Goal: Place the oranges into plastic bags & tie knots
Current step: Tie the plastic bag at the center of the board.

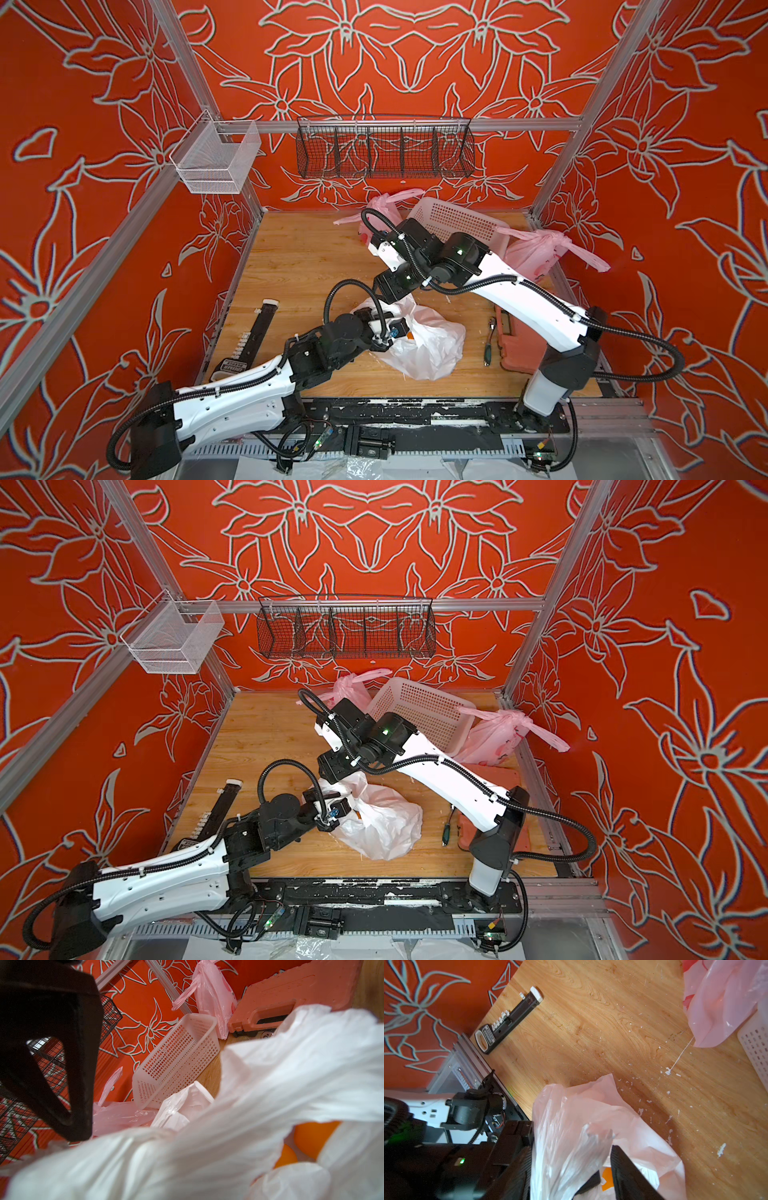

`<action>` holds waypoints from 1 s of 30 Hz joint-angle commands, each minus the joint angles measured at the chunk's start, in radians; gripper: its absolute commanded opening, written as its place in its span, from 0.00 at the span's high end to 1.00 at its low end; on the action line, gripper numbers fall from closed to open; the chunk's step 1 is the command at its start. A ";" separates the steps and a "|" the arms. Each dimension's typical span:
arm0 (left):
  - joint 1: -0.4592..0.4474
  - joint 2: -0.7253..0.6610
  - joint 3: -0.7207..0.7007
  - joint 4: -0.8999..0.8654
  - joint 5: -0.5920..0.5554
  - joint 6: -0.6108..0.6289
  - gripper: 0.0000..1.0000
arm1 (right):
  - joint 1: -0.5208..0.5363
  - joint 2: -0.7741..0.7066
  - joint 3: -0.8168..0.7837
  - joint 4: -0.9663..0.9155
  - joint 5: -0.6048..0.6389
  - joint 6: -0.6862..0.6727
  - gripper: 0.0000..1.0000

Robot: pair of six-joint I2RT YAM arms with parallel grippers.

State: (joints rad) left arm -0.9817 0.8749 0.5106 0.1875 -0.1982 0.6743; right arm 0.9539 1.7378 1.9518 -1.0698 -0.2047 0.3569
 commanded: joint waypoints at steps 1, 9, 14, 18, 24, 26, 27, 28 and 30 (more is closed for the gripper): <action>0.005 0.001 0.030 -0.009 0.008 0.017 1.00 | -0.006 0.020 0.032 -0.009 -0.062 0.028 0.49; 0.008 -0.022 0.089 -0.137 0.038 -0.105 1.00 | -0.020 -0.047 -0.057 0.163 -0.014 0.038 1.00; 0.008 -0.091 0.158 -0.303 0.104 -0.320 1.00 | -0.036 -0.158 -0.195 0.289 0.283 0.011 1.00; 0.007 -0.140 0.196 -0.440 0.098 -0.452 1.00 | -0.092 -0.214 -0.269 0.340 0.416 -0.021 1.00; 0.005 -0.164 0.260 -0.672 -0.056 -0.620 1.00 | -0.194 -0.246 -0.333 0.375 0.524 -0.084 1.00; 0.000 -0.174 0.269 -0.727 -0.149 -0.679 1.00 | -0.215 -0.253 -0.358 0.396 0.549 -0.104 1.00; -0.001 -0.183 0.273 -0.749 -0.211 -0.725 1.00 | -0.228 -0.258 -0.370 0.404 0.560 -0.113 1.00; 0.000 -0.189 0.276 -0.765 -0.276 -0.766 1.00 | -0.241 -0.259 -0.377 0.407 0.567 -0.116 1.00; 0.000 -0.199 0.290 -0.825 -0.400 -0.863 1.00 | -0.271 -0.263 -0.400 0.412 0.586 -0.123 1.00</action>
State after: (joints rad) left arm -0.9771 0.7063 0.7704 -0.4656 -0.3817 -0.0139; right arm 0.7376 1.5051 1.5719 -0.7052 0.2352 0.2714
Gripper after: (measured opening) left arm 0.047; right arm 0.042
